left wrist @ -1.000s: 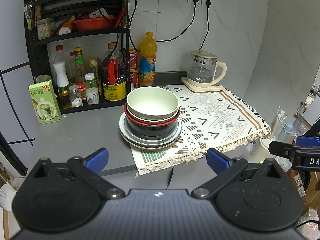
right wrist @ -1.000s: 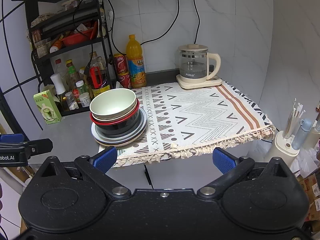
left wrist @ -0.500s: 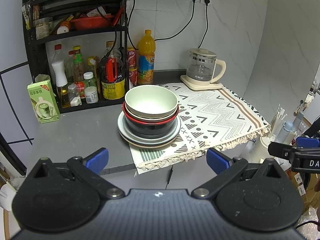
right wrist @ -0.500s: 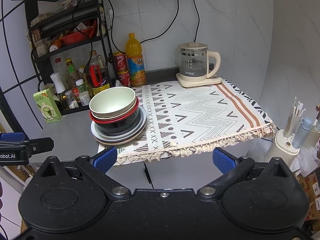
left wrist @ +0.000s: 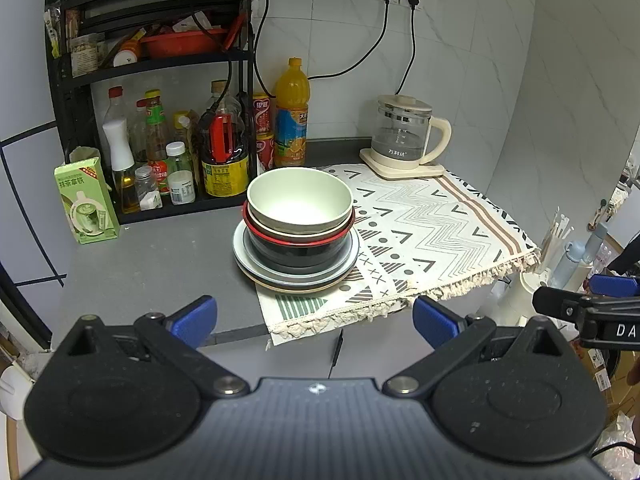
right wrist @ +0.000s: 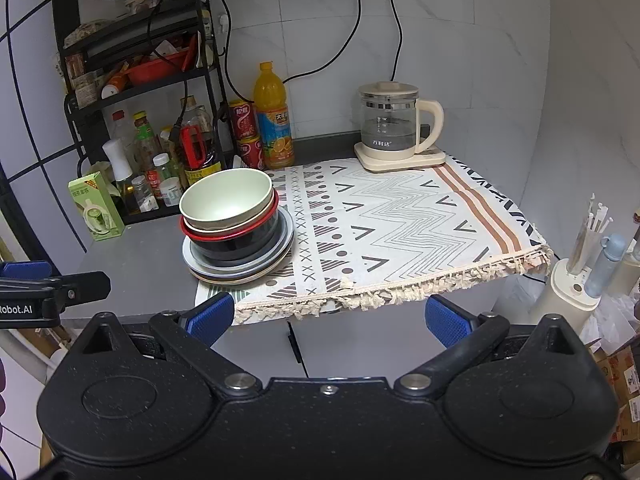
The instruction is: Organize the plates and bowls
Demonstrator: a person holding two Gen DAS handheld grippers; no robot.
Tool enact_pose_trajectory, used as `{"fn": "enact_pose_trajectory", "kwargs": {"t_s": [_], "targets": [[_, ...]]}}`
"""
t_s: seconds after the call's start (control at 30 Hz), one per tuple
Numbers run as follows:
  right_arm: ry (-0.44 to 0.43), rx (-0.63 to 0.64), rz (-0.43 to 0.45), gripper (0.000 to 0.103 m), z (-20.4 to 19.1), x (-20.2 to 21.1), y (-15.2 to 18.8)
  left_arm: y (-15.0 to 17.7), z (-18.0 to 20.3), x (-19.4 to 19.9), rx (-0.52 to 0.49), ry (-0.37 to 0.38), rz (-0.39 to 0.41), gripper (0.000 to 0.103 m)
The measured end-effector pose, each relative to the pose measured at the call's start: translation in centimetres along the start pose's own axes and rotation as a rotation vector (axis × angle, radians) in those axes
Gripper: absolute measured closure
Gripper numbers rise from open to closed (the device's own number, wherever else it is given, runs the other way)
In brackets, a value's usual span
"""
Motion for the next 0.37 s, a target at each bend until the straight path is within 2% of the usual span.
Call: {"fn": "enact_pose_trajectory", "kwargs": {"t_s": [0.37], "targets": [[-0.007, -0.012, -0.003, 0.0, 0.08, 0.2, 0.11, 0.12, 0.1, 0.18, 0.0, -0.009, -0.005, 0.0]]}}
Point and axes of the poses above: each gripper's, at about its wrist camera, not at the fingertips, and x roughly against the way its jaws point, z to its right, y to its underside, the point moved 4 cm from there along -x, roughly the way its jaws point, and after that the axes turned 14 degrees about -x, right-handed, at the moved point
